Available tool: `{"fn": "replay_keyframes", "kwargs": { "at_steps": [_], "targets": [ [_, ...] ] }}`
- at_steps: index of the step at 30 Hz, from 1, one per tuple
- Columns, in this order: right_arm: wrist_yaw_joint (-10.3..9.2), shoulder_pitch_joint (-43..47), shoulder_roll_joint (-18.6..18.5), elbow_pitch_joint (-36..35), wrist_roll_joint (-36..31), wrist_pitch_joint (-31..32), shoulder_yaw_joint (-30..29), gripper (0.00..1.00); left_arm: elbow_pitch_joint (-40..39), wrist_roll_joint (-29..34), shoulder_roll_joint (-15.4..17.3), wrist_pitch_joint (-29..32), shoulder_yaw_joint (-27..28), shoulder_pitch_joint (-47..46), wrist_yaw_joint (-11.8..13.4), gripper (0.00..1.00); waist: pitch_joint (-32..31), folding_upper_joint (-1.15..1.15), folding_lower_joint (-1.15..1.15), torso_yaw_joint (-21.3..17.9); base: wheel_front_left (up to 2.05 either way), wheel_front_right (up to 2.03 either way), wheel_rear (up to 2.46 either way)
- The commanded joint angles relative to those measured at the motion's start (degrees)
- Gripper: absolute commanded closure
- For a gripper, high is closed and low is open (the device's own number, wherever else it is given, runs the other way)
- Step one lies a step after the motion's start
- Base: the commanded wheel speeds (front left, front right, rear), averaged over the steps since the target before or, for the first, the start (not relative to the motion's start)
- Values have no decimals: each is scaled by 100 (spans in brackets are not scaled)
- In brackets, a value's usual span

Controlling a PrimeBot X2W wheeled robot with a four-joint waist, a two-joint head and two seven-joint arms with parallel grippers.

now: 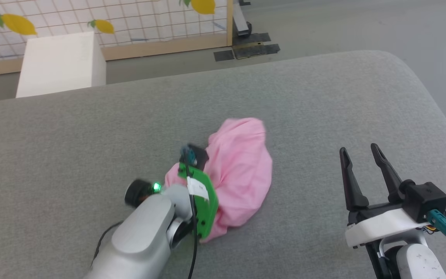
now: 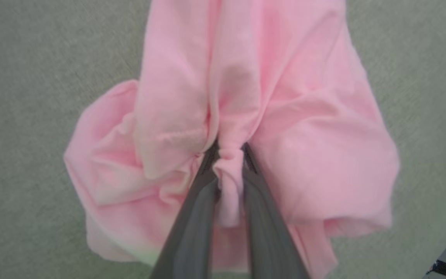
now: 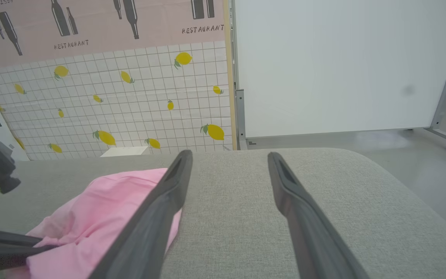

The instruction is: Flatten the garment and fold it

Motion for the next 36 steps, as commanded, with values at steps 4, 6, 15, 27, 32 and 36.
{"fn": "replay_keyframes", "kwargs": {
  "at_steps": [4,6,15,27,32,36],
  "targets": [
    [-8,71,-1,-16,55,-5,3,0,236,-227,70,672,-114,198,-91,100,46,0,1,-123,0,0,0],
    [-8,91,-1,-15,61,-10,-19,0,142,-232,86,545,-54,171,-26,0,57,0,1,-93,0,0,0],
    [-8,121,-1,-37,9,9,-25,0,-831,113,162,-2458,754,8,598,0,-93,0,1,205,0,0,0],
    [-8,291,-1,-279,-114,119,-202,0,-2380,406,544,-4165,2083,1229,791,0,-313,0,1,748,0,0,0],
    [-8,336,-1,-317,-146,167,-227,0,-2811,663,523,-4167,2638,2077,688,0,-347,0,1,872,0,0,0],
    [-8,366,-1,-323,-142,190,-236,0,-3074,833,406,-4168,2983,2638,650,0,-380,0,1,924,0,0,0]
  ]
}}
